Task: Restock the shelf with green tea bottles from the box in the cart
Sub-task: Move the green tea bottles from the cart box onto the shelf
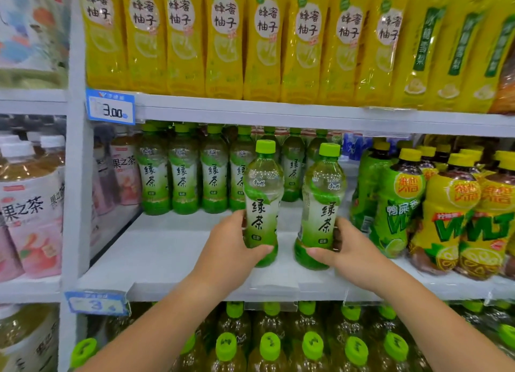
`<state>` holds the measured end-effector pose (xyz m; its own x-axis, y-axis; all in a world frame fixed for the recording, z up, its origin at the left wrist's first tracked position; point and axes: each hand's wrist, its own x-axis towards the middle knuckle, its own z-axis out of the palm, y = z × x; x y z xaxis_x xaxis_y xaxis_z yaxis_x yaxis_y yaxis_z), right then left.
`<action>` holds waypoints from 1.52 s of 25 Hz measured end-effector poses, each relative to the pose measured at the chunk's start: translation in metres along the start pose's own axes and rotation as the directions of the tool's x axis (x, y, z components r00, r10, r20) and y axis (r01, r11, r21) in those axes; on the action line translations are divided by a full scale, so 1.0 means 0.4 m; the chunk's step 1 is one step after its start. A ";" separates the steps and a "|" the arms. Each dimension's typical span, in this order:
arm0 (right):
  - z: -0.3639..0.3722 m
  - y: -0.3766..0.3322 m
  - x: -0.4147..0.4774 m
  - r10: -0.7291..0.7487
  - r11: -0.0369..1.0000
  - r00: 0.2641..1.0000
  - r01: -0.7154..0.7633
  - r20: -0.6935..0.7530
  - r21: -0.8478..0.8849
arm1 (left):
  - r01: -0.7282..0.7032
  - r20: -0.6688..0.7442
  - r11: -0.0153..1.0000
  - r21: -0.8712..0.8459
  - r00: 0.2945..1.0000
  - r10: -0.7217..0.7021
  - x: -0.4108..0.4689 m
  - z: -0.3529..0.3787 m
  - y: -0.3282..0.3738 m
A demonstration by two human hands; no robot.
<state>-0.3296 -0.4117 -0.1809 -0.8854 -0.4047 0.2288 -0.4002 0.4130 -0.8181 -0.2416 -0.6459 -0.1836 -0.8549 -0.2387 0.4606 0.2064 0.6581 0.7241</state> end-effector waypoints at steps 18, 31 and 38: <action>0.043 0.078 0.278 0.081 0.997 0.978 -0.077 -0.192 0.029 | 0.151 -0.213 0.988 0.002 0.966 -0.148 0.201 0.165 -0.010; 0.094 0.166 0.392 0.027 0.999 0.976 -0.032 -0.218 -0.023 | 0.205 -0.260 0.899 0.386 0.960 -0.107 0.307 0.231 -0.072; 0.094 0.192 0.405 -0.015 0.989 0.967 0.052 -0.253 0.139 | 0.274 -0.313 0.932 0.238 0.930 -0.193 0.313 0.224 -0.091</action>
<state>-0.4950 -0.4764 -0.2265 -0.9102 -0.1912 0.3673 -0.4088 0.2737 -0.8706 -0.3986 -0.6356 -0.1983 -0.6860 -0.5726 0.4490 -0.1547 0.7178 0.6789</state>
